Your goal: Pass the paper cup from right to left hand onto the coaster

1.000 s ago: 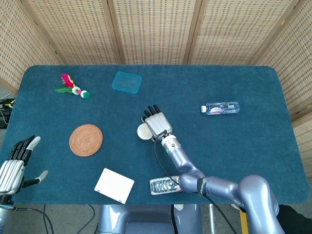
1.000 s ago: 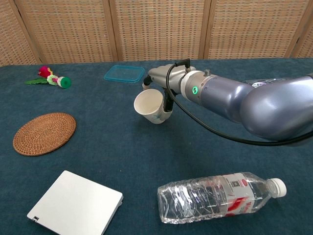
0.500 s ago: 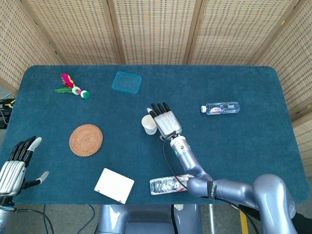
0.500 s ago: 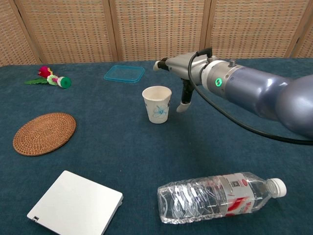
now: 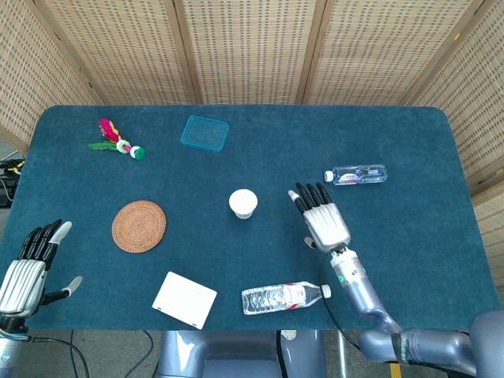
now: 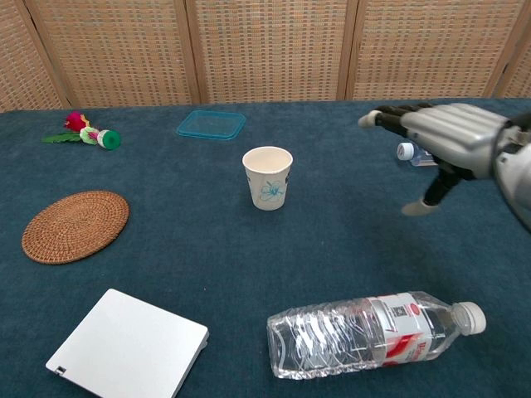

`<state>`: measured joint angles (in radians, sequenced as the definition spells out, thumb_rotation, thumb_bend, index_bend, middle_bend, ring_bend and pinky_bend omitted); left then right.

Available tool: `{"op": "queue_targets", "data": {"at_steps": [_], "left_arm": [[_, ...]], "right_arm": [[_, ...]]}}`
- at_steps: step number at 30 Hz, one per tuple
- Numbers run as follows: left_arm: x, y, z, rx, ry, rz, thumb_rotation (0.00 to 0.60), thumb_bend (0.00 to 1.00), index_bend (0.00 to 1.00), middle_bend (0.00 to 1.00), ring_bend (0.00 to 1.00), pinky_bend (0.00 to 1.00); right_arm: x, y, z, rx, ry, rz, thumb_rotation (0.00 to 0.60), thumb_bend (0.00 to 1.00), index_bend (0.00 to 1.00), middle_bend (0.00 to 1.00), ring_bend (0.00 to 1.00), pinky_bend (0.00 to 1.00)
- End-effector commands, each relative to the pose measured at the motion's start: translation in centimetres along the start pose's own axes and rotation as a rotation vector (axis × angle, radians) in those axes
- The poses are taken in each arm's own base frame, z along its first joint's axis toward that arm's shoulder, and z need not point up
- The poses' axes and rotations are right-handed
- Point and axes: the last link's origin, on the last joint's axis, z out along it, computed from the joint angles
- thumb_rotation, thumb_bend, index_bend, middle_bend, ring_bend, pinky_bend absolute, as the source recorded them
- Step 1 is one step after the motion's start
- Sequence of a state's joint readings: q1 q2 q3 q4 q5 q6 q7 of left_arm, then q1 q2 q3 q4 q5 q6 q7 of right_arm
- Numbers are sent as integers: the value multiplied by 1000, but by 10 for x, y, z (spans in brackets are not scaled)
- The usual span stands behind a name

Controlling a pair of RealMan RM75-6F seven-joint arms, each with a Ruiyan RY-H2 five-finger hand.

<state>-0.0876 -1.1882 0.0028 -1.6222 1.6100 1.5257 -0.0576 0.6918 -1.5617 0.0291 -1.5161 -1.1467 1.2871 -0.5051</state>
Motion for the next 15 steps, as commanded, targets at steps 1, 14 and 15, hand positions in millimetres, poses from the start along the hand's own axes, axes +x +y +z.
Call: {"op": "queue_targets", "data": {"at_steps": [1,14,15], "left_arm": [[2,3,5,-10,3,5,600,249,0,0,0,0],[24,47,83,-168,-93,85,600,248,0,0,0,0],[25,57,97,-194,-102,101,600,248,0,0,0,0]], "right_arm": [[-12,19,-42,-16,10,46,600,83,55,0,0,0],[-13,60,-116,-78,112,89,600,84,55,0,0,0],[-11,64,-119,-87,124,95,600,84,55,0,0,0]]}}
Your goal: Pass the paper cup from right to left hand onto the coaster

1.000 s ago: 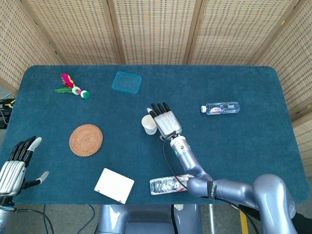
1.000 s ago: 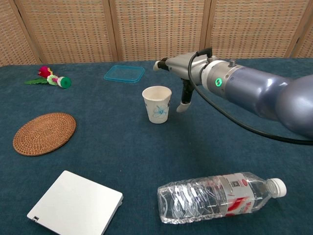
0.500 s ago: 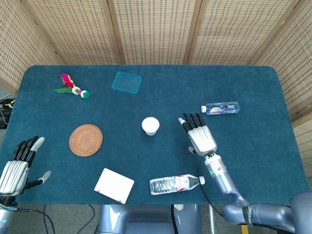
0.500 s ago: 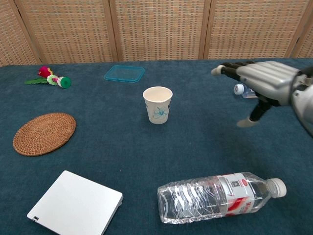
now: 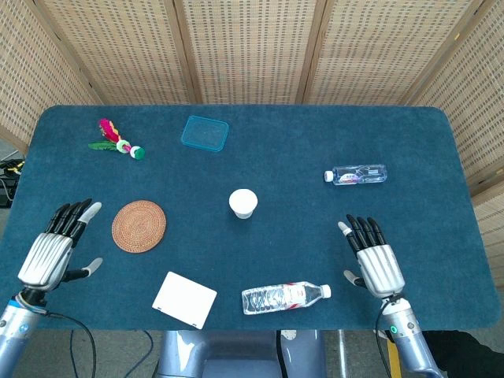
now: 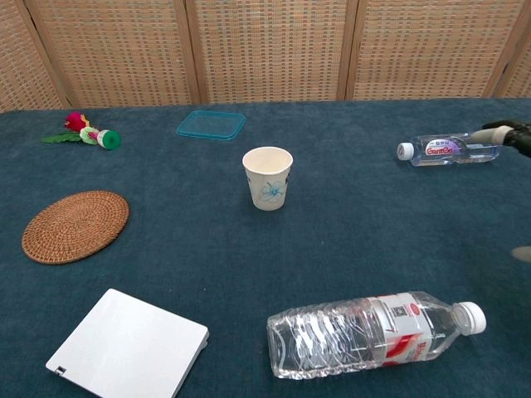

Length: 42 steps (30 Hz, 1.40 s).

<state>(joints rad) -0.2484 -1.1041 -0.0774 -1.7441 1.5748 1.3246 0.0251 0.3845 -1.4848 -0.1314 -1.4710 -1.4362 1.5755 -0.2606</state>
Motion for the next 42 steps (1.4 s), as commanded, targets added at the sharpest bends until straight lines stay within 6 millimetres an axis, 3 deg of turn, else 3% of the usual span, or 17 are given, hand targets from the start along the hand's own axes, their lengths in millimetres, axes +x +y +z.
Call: {"op": "queue_targets", "data": {"at_steps": [1,10,30,42], "left_arm": [[15,21,47,-66,-46,46,600,248,0,0,0,0],[15,62,111,-119,-140,128,600,247,0,0,0,0],[-42,151,209,-146,-320,274,600,247,0,0,0,0],[-58,186,241,-143,-359,343,600,250,0,0,0,0]], "right_arm": [[6,10,-7,-14,21,9,600,84,54,0,0,0],[11,25,-12,-35,50,40,600,84,55,0,0,0],[19,55,-12,-124,89,121,600,84,54,0,0,0],[23,63,-13,-136,110,149,600,84,57,0,0,0]]}}
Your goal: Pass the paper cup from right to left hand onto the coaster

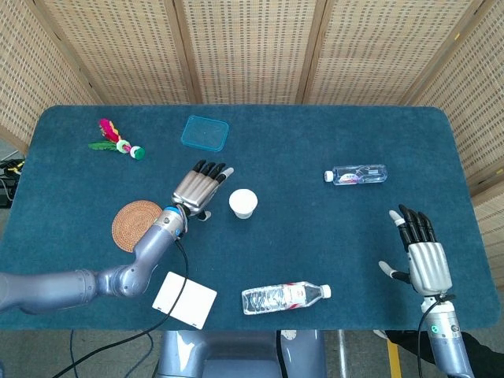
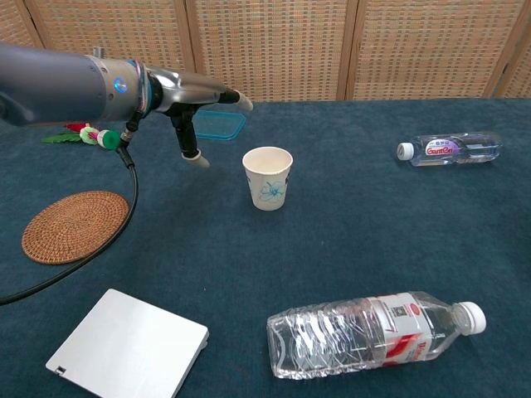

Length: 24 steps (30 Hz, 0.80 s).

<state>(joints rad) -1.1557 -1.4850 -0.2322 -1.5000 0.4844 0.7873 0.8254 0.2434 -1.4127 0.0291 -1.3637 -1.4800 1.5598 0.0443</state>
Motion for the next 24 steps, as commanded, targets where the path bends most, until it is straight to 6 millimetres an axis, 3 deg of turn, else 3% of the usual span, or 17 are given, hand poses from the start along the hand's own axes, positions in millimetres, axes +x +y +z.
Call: {"op": "queue_targets", "data": {"at_steps": [1,12,24], "left_arm": [[-1,13,9,-13,-18,19,600,250,0,0,0,0],[-11,41,32,-19,-71,63,600,262,0,0,0,0],[-18,55,44,-27,-82,77,600,302,14,0,0,0]], "right_arm": [[1,2,0,-5,3,4,600,84,57,0,0,0],[3,13,3,-43,21,20,600,84,58,0,0,0],[6,19,3,-54,41,36,600,83,61,0,0,0]]}}
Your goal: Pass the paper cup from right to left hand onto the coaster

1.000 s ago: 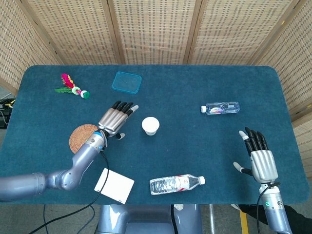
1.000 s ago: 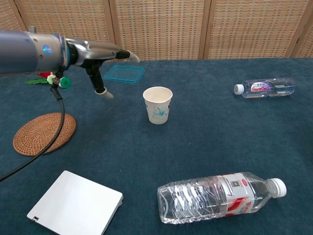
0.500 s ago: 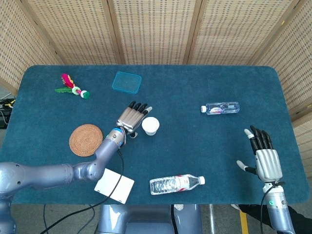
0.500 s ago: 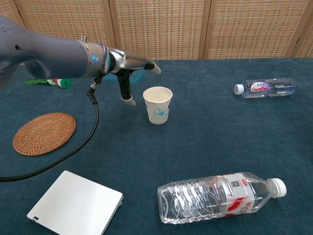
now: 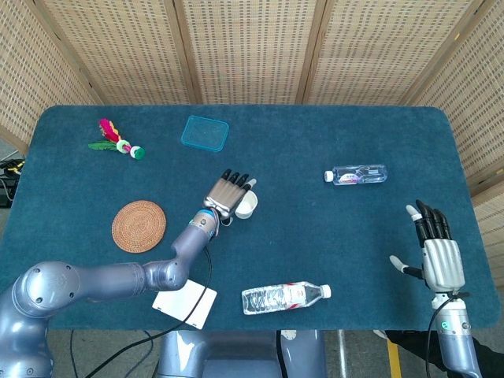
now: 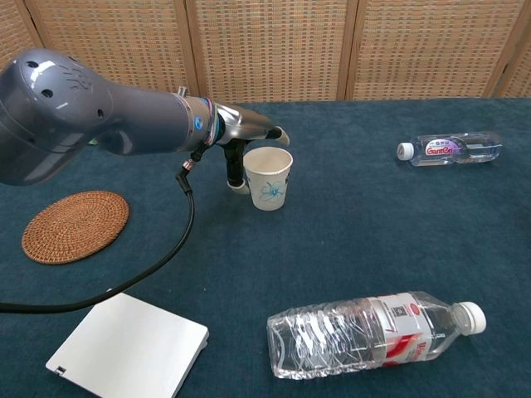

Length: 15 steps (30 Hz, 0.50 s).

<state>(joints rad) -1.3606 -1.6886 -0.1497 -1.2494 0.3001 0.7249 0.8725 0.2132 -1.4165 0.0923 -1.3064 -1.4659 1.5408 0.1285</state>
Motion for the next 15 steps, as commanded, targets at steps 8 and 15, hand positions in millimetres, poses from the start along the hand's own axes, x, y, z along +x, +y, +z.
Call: {"op": "queue_targets", "data": {"at_steps": [8,15], "left_arm": [[-3,-1,-2,5,-7,-7,600,484,89,0,0,0],[-4,-6,-5,6,-12,-27,600,565,129,0,0,0]], "right_arm": [[0,-2,0,9,4,3,600,83,63,0,0,0],[1,-2,0,12,11,4,600,84,63,0,0,0]]}}
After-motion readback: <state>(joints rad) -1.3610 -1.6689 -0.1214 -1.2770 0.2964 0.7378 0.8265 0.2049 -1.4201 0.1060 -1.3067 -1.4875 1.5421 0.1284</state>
